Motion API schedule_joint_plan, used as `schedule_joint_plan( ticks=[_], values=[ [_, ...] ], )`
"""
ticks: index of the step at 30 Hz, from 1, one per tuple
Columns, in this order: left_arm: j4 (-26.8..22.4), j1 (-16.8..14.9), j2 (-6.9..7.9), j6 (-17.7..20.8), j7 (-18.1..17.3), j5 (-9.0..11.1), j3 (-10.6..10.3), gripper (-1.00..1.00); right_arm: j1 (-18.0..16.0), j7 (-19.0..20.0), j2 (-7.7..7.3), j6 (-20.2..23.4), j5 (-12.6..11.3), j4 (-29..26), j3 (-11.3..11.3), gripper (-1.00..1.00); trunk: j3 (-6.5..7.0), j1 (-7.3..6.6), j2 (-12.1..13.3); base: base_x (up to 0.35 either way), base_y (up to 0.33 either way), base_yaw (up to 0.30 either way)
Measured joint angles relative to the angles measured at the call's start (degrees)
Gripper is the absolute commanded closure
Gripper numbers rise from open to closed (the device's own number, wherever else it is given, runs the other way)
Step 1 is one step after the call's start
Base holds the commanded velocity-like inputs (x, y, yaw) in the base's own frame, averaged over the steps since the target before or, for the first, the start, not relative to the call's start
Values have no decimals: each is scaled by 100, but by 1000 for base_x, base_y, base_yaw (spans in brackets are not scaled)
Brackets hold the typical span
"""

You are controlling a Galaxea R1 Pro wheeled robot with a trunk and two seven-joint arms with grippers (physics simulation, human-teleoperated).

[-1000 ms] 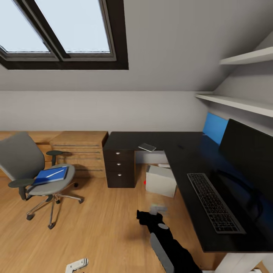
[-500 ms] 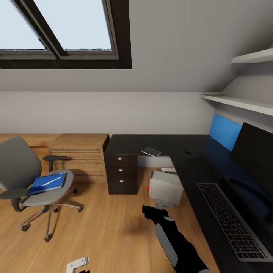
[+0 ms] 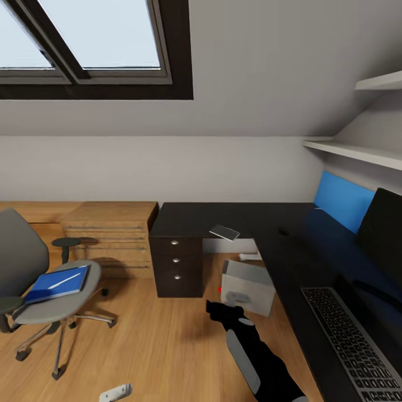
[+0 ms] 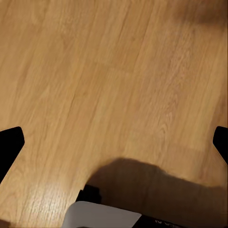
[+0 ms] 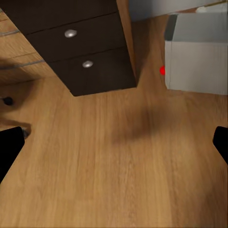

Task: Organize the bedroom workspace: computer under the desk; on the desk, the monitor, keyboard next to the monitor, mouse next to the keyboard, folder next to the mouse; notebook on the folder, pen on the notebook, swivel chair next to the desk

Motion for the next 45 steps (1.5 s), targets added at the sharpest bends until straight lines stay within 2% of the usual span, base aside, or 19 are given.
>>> schedule_joint_plan(
  ticks=[3, 13, 16, 17, 19, 31, 45],
  values=[
    [0, 0, 5, 0, -7, 0, 0, -100, 0, -4, -8, -4, 6, -37, 112, -100, 0, 0, 0, 330, 0, 0],
    [0, 0, 6, -8, -15, 5, 8, -100, 0, -44, -27, -9, 9, -43, 97, -100, 0, 0, 0, 331, 0, 0],
    [-243, 0, 23, -15, -34, 13, 11, -100, 0, -47, -34, -9, 12, -49, 89, -100, 0, 0, 0, 330, 0, 0],
    [-522, -1, 24, -17, -41, 11, 16, -100, 0, -48, -60, -9, 11, -73, 93, -100, 1, 0, -1, 330, 0, 0],
    [-598, 0, 26, -19, -43, 11, 18, -100, 0, -53, -72, -7, 14, -162, 95, -100, 0, 0, 0, 330, 0, 0],
    [-645, 0, 31, -111, -43, 9, 20, -100, 0, -56, -146, 8, 10, -293, 103, -100, 0, 0, 0, 331, 9, 0],
    [-643, 1, 32, -115, -43, 2, 21, -100, 8, -49, -172, 2, 9, -363, 105, -100, 0, 0, 0, 331, 116, 0]
  ],
)
